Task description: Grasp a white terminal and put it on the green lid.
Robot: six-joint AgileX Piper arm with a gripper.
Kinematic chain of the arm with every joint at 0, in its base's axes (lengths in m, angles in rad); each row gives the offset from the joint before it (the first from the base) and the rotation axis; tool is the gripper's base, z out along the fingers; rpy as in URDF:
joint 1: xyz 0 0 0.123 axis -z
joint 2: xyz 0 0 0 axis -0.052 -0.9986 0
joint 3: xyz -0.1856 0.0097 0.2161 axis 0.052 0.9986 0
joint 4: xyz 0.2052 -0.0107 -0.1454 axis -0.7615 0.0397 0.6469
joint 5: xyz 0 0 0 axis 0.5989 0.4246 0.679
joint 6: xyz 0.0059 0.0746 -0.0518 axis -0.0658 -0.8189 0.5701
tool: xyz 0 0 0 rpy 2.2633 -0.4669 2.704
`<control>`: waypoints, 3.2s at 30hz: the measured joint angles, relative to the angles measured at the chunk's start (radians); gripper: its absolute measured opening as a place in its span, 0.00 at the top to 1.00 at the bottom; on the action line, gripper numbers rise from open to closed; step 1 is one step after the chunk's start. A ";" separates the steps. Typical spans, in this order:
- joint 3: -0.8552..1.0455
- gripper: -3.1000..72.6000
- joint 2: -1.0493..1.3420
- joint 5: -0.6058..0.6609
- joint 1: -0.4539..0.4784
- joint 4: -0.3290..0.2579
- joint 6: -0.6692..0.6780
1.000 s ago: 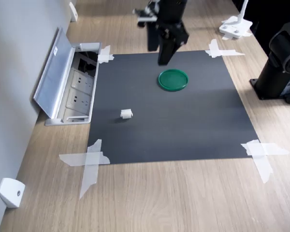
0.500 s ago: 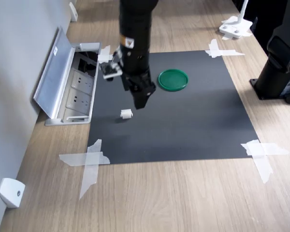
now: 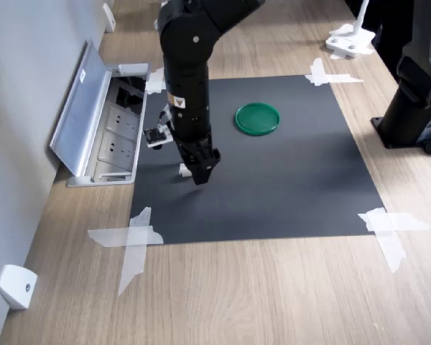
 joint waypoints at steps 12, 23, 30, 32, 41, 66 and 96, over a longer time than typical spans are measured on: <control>0.000 0.84 -0.008 -0.023 0.000 0.000 0.003; 0.019 0.84 0.100 0.027 0.000 -0.011 0.087; 0.151 0.84 0.289 0.084 0.005 0.000 0.183; 0.212 0.84 0.354 0.085 0.022 0.008 0.191; 0.459 0.84 0.602 0.091 0.234 0.013 0.246; 0.582 0.75 0.460 -0.118 0.390 0.024 0.349; 0.582 0.96 1.036 -0.062 0.394 -0.072 0.290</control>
